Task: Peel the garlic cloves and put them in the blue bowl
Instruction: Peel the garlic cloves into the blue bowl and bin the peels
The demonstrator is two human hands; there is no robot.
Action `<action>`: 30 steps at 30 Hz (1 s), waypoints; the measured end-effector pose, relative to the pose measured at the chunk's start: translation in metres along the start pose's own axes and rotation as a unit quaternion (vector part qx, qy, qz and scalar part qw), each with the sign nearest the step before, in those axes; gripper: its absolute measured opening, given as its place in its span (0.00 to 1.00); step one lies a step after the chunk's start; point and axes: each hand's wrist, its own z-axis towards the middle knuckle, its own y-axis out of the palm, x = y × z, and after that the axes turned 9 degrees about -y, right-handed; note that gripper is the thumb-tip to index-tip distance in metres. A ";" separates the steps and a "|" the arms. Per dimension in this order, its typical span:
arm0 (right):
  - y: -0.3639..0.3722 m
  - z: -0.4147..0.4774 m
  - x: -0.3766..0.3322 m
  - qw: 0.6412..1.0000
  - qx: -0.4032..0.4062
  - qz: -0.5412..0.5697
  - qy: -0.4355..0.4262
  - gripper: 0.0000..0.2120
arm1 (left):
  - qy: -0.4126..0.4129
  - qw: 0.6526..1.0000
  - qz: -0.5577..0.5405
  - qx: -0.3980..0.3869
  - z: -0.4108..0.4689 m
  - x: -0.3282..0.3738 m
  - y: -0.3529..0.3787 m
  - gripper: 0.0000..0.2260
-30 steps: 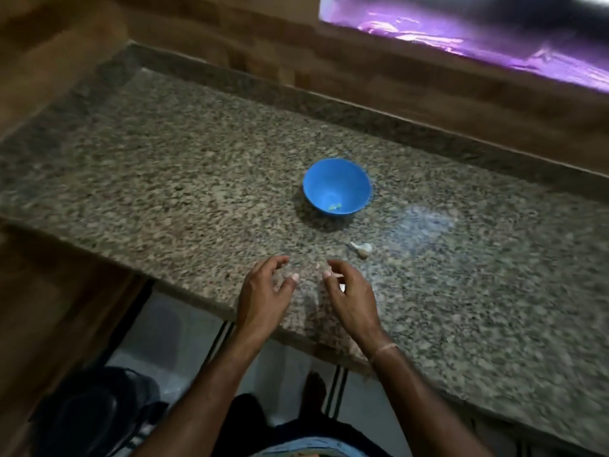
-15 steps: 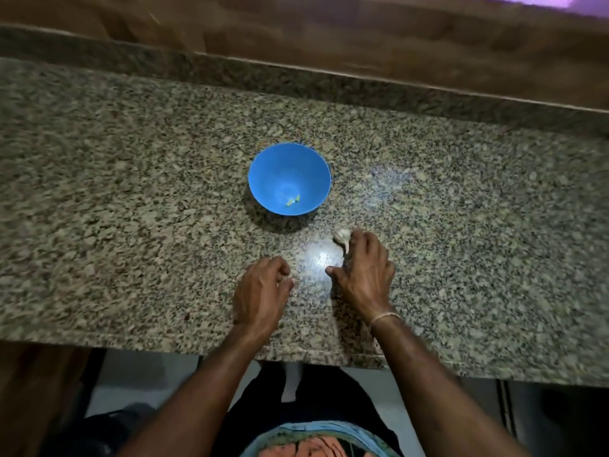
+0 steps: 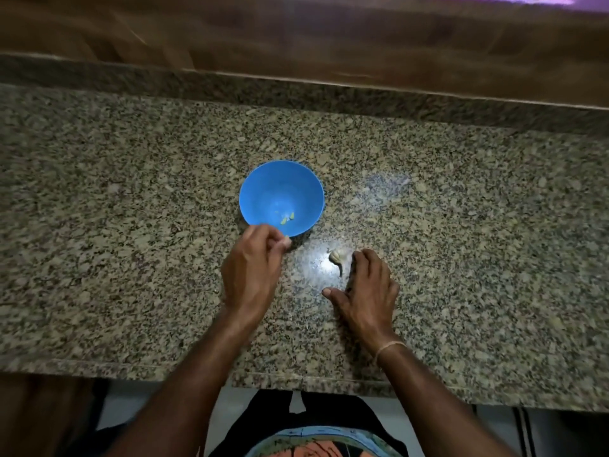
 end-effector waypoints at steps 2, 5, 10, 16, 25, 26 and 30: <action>-0.001 0.000 0.001 1.000 -0.005 -0.001 -0.002 0.45 | -0.001 1.000 0.021 0.022 0.026 0.015 0.001 0.05; -0.001 0.000 0.002 1.000 -0.007 -0.009 -0.007 0.45 | -0.027 0.996 0.086 0.019 0.051 0.019 0.005 0.08; 0.002 0.002 0.009 1.000 -0.005 0.004 -0.014 0.45 | 0.093 0.992 0.082 0.039 0.005 0.036 0.026 0.08; -0.002 0.006 0.033 0.996 0.001 0.060 -0.071 0.35 | 0.012 0.989 -0.024 -0.146 -0.030 0.043 0.104 0.20; -0.024 -0.002 0.036 0.908 0.026 0.418 0.013 0.18 | -0.211 0.879 -0.350 -0.244 -0.038 0.032 0.102 0.09; -0.028 -0.002 0.032 0.882 0.019 0.470 0.031 0.17 | -0.244 0.833 -0.421 -0.264 -0.044 0.033 0.100 0.10; -0.036 -0.008 0.022 0.837 0.030 0.545 0.027 0.14 | -0.283 0.728 -0.564 -0.267 -0.061 0.044 0.083 0.16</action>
